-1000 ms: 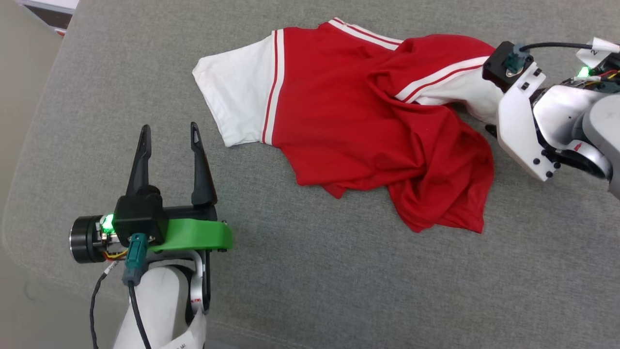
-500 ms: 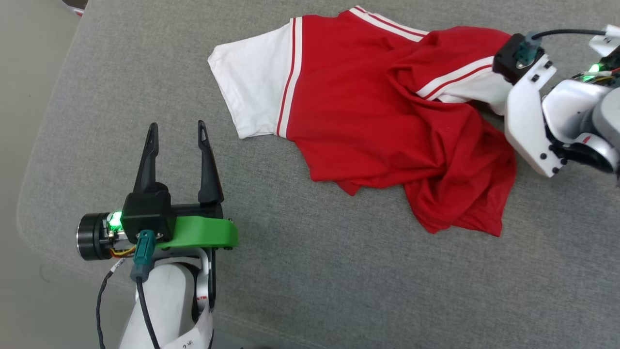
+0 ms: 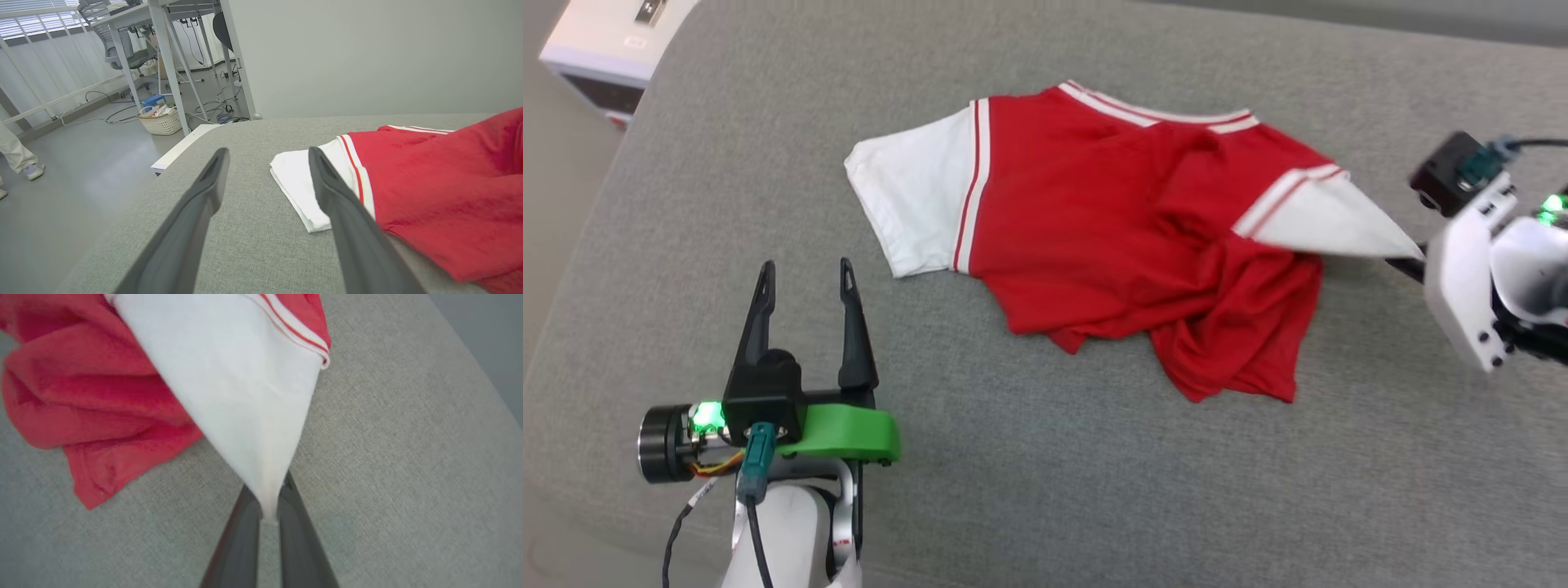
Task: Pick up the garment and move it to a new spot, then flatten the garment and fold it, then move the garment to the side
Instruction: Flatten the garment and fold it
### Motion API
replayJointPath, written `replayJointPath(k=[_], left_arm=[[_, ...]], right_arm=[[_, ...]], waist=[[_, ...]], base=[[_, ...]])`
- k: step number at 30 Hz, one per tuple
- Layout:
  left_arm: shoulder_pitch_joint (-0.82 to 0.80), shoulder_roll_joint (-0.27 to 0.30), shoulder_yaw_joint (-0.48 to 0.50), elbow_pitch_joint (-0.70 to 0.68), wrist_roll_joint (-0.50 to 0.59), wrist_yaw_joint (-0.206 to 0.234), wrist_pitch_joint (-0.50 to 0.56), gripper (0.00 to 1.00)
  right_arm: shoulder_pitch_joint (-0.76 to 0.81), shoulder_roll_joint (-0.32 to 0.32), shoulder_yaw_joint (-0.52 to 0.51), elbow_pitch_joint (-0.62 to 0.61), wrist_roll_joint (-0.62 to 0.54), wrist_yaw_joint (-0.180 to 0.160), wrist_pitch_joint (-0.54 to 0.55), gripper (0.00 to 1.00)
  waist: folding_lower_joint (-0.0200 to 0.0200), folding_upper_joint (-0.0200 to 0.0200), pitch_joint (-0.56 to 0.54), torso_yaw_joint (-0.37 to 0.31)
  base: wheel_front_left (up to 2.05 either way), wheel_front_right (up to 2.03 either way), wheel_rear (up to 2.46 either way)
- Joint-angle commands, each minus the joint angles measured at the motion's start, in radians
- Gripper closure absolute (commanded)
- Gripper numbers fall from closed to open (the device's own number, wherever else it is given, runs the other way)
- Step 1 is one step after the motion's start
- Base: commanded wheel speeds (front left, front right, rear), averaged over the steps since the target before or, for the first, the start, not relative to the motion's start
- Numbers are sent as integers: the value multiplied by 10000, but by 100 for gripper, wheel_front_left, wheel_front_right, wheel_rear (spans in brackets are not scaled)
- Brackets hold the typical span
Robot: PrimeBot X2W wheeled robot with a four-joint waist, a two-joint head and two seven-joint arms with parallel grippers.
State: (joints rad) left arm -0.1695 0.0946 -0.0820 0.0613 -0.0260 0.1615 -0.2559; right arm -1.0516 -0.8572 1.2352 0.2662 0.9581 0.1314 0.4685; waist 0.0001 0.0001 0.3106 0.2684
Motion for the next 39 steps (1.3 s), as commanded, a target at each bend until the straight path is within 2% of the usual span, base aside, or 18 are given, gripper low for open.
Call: replayJointPath(k=[1,7,14,20,21,22,27,31,36,39], left_arm=[[183,72,42,43,70,-51,-59,0],[540,234,184,99,50,-99,-59,0],[691,272,170,132,80,-139,-59,0],[715,302,178,176,77,-174,-59,0],[732,311,194,186,77,-167,-59,0],[758,322,206,195,80,-162,-59,0],[870,393,238,237,102,-157,-59,0],[996,453,276,183,109,-147,-59,0],[1110,529,314,86,119,-133,-59,0],[1126,537,264,5,142,-148,-59,0]], right_arm=[[429,-238,-114,-74,172,-7,-155,100],[1919,-1071,-676,-73,682,-7,-524,100],[3869,-1820,-1270,462,1202,-7,-770,100],[5051,-1898,-1909,1060,1134,-7,-1310,100],[5166,-1776,-2108,1094,1234,-7,-1486,55],[5279,-1663,-2327,1108,1277,-7,-1667,0],[5578,-1523,-3335,899,1062,-7,-2347,0],[5816,-1717,-4505,377,979,-7,-2836,0],[5924,-2108,-5980,-770,627,-7,-2889,0],[5889,-2077,-6970,-1603,352,-7,-2637,0]], waist=[[-1,-1,-677,-613],[-1,-1,-1017,-1011],[-1,-1,-1131,-1152],[-1,-1,-1163,-1198],[-1,-1,-1190,-1226],[-1,-1,-1224,-1251],[-1,-1,-1474,-1358],[-1,-1,-1657,-1463],[-1,-1,-1719,-1540],[-1,-1,-1649,-1516]], base=[[0,0,0],[0,0,0],[0,0,0],[0,0,0],[0,0,0],[0,0,0],[0,0,0],[0,0,0],[0,0,0],[0,0,0]])
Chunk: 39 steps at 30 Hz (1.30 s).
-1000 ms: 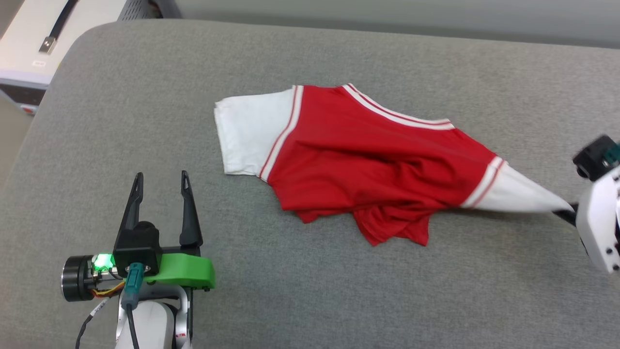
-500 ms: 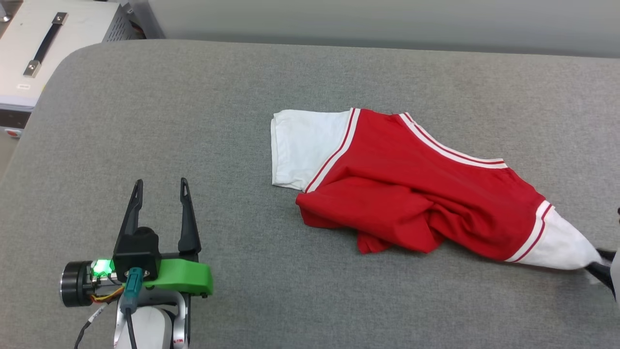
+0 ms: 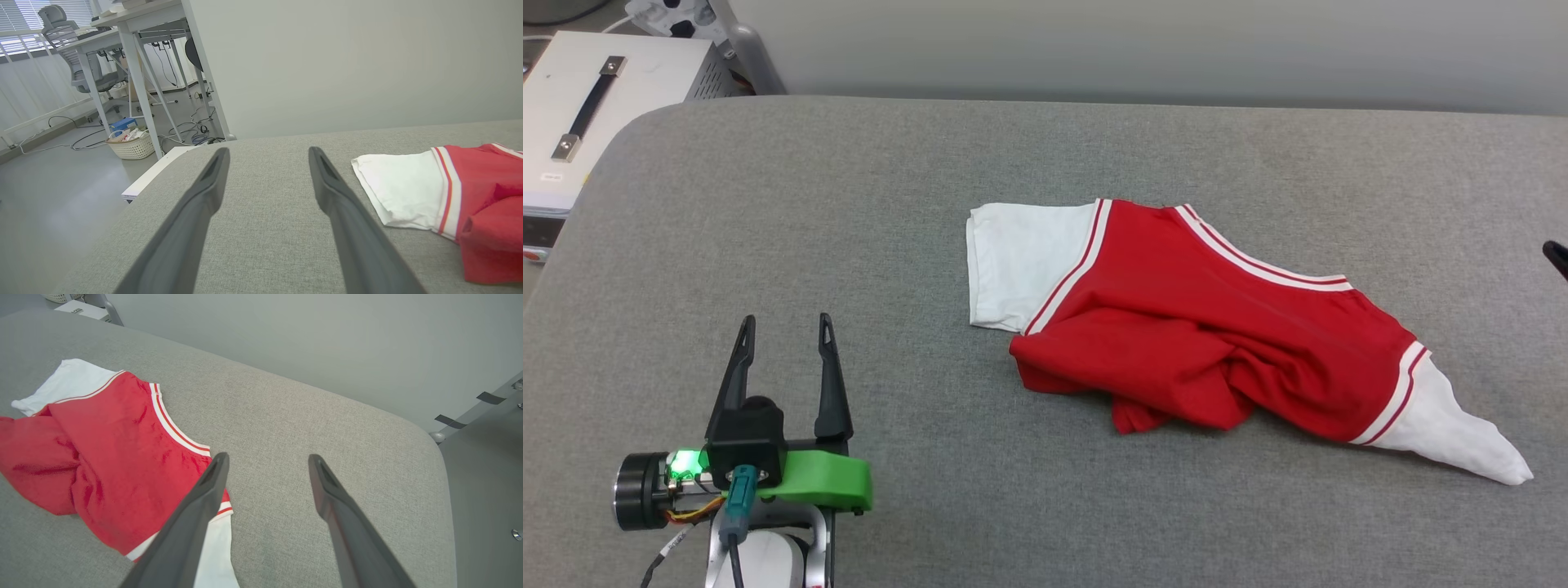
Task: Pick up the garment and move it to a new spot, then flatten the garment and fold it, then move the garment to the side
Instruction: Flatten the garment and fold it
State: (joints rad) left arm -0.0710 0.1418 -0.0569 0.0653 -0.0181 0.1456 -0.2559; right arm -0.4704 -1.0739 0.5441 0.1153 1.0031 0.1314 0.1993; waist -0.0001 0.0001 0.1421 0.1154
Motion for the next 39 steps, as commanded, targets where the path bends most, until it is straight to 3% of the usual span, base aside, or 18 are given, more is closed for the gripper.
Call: replayJointPath(k=[1,7,12,18,27,36,37,38,39], left_arm=[[143,63,-17,-68,70,-3,-59,0],[-91,-41,-302,-266,48,-181,-59,0],[-361,-155,-555,-379,27,-361,-59,0],[-686,-285,-728,-373,42,-389,-59,0],[-1149,-428,-899,-334,50,-390,-59,0],[-1258,-426,-872,-211,67,-342,-59,0],[-1237,-413,-860,-190,67,-337,-59,0],[-1217,-399,-848,-170,67,-333,-59,0],[-1179,-378,-829,-147,67,-325,-59,0]], right_arm=[[46,137,-302,-322,-228,-7,215,0],[-519,793,-1115,-1379,-930,-7,1990,0],[-1211,1240,-517,-1445,-1481,-7,3835,0],[-1956,1587,452,-765,-1901,-7,5300,0],[-2410,2110,1622,1089,-2065,-7,5562,0],[-2314,2330,2564,1883,-1776,-7,5339,0],[-2299,2345,2623,1909,-1712,-7,5255,91],[-2289,2364,2637,1913,-1647,-7,5126,100],[-2287,2376,2649,1910,-1607,-7,4941,100]], waist=[[1,-1,87,30],[1,-1,605,321],[1,-1,1132,632],[1,-1,1686,931],[1,-1,2344,1230],[1,-1,2381,1172],[1,-1,2325,1143],[1,-1,2265,1111],[1,-1,2181,1059]], base=[[0,0,0],[0,0,0],[0,0,0],[0,0,0],[0,0,0],[0,0,0],[0,0,0],[0,0,0],[0,0,0]])
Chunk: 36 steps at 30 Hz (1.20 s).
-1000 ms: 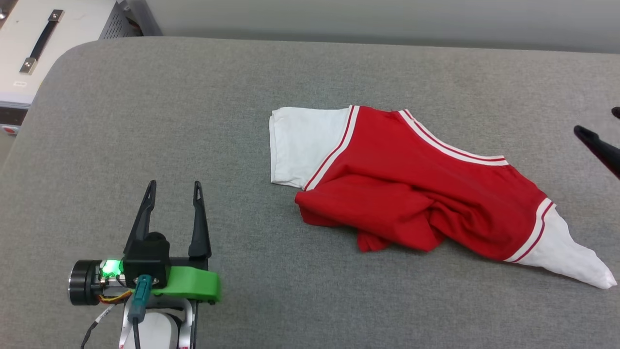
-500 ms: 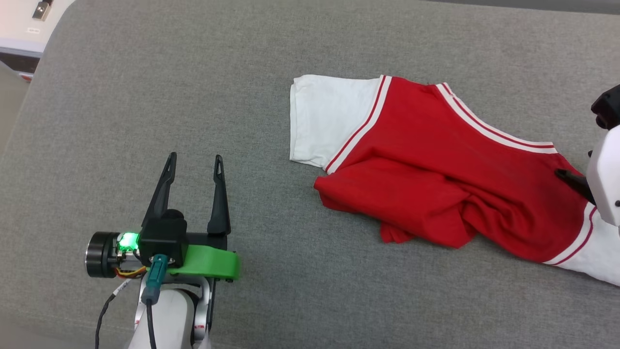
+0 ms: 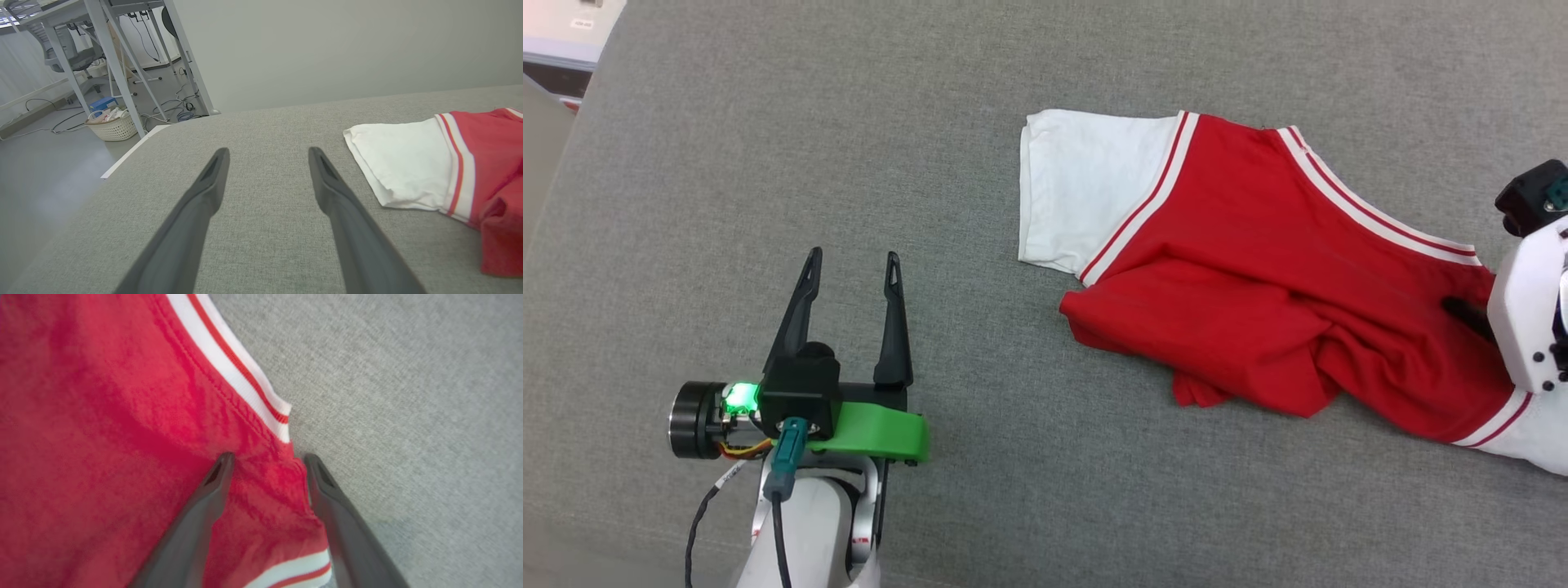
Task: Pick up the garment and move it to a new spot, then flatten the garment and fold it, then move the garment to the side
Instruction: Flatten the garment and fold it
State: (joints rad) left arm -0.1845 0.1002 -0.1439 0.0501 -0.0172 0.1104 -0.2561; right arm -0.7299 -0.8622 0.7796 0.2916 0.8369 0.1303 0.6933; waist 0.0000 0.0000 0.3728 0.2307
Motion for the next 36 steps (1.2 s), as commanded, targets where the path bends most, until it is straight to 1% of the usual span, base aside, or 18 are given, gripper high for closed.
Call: replayJointPath(k=[1,5,8,12,15,21,26,32,36], left_arm=[[-7,55,57,18,56,35,-57,0],[216,145,148,20,44,71,-57,0],[413,200,167,23,50,76,-57,0],[616,231,168,3,58,99,-57,0],[753,248,173,-19,51,111,-57,0],[846,255,119,-66,60,104,-57,0],[691,180,30,-152,53,113,-57,0],[335,29,-59,-240,12,160,-57,0],[20,-83,-152,-256,-21,168,-57,0]], right_arm=[[276,241,321,96,4,4,-196,100],[90,179,220,-273,-53,4,-1134,100],[-2,-25,46,-761,-115,4,-1702,100],[127,-401,-423,-1486,-181,4,-2172,100],[312,-564,-874,-1967,-271,4,-2347,100],[502,-701,-1768,-2612,-546,4,-2128,100],[358,-684,-2231,-2666,-829,4,-1622,100],[-738,-522,-2235,-2118,-1495,4,-972,100],[-1912,-160,-1867,-1331,-1898,4,-874,100]], waist=[[0,0,-196,-139],[0,0,-558,-395],[0,0,-862,-569],[0,0,-1188,-725],[0,0,-1370,-823],[0,0,-1417,-807],[0,0,-1009,-553],[0,0,-166,-174],[0,0,364,69]], base=[[0,0,0],[0,0,0],[0,0,0],[0,0,0],[0,0,0],[0,0,0],[0,0,0],[0,0,0],[0,0,0]])
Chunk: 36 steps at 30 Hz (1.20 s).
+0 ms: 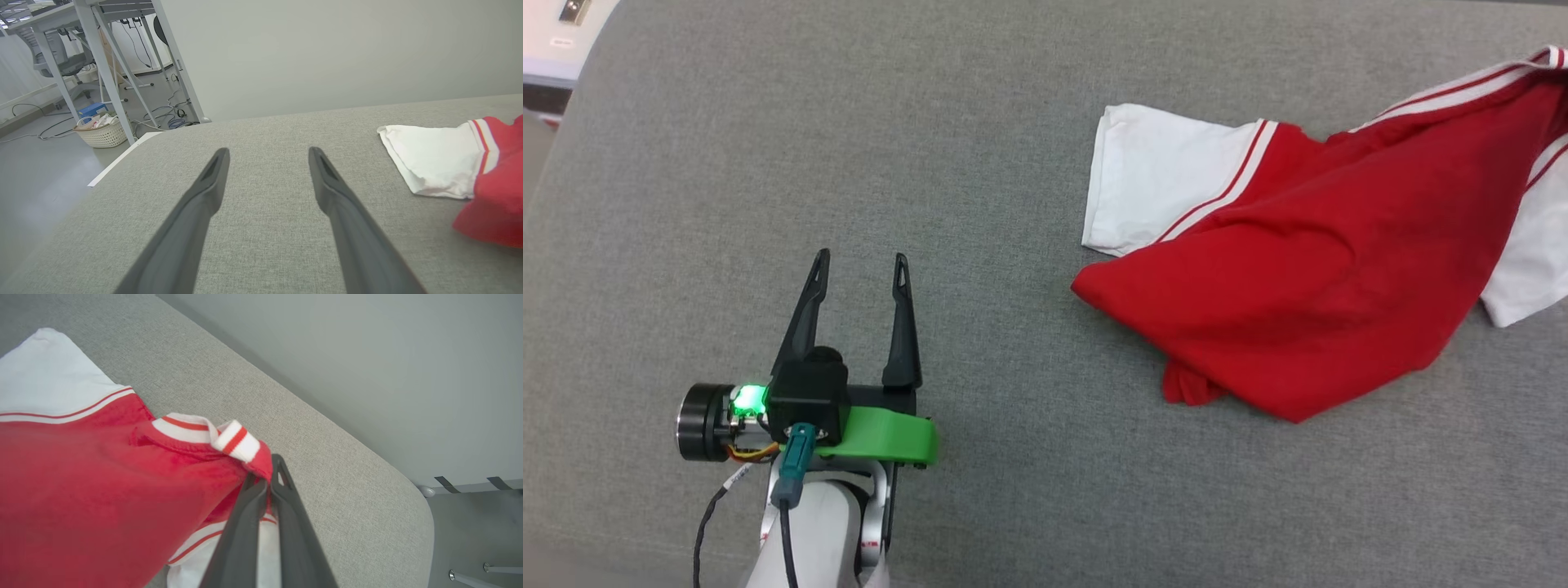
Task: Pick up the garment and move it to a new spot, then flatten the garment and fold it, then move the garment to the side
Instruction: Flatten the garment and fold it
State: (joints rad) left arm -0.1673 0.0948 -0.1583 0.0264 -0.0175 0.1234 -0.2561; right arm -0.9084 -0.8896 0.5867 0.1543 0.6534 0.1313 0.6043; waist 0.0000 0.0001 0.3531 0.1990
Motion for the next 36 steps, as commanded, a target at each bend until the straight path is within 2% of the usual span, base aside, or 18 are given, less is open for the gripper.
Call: replayJointPath(k=[1,9,13,18,19,20,21,25,30,33,36], left_arm=[[-229,-56,-24,-21,-28,42,-57,0],[-693,-205,-124,-20,-76,56,-57,0],[-763,-248,-128,3,-90,72,-57,0],[-731,-269,-39,59,-84,104,-57,0],[-702,-259,-1,83,-72,113,-57,0],[-677,-245,27,103,-63,116,-57,0],[-646,-216,57,120,-45,111,-57,0],[-506,-94,169,170,-8,94,-57,0],[-255,89,316,165,31,102,-57,0],[-144,175,365,165,36,84,-57,0],[-26,264,425,187,7,37,-57,0]], right_arm=[[-409,276,262,309,-147,-6,46,100],[-1784,1334,1919,2754,-563,-6,41,100],[-1991,1633,2548,3898,-432,-6,91,100],[-2046,1843,2978,4630,59,-6,-258,100],[-2047,1866,2993,4686,205,-6,-497,90],[-2030,1869,2994,4718,330,-6,-709,31],[-1990,1837,3033,4712,459,-6,-967,0],[-1718,1529,3138,4313,709,-6,-2421,0],[-1046,1245,2851,3695,624,-6,-4884,0],[-579,1351,2331,3579,396,-6,-6124,0],[38,1730,1526,3521,-115,-6,-7408,0]], waist=[[0,-1,676,432],[0,-1,1299,701],[0,-1,1387,775],[0,-1,1302,721],[0,-1,1236,683],[0,-1,1160,650],[0,-1,1049,604],[0,-1,566,371],[0,-1,-6,-92],[0,-1,-275,-361],[0,-1,-589,-635]], base=[[0,0,0],[0,0,0],[0,0,0],[0,0,0],[0,0,0],[0,0,0],[0,0,0],[0,0,0],[0,0,0],[0,0,0],[0,0,0]])
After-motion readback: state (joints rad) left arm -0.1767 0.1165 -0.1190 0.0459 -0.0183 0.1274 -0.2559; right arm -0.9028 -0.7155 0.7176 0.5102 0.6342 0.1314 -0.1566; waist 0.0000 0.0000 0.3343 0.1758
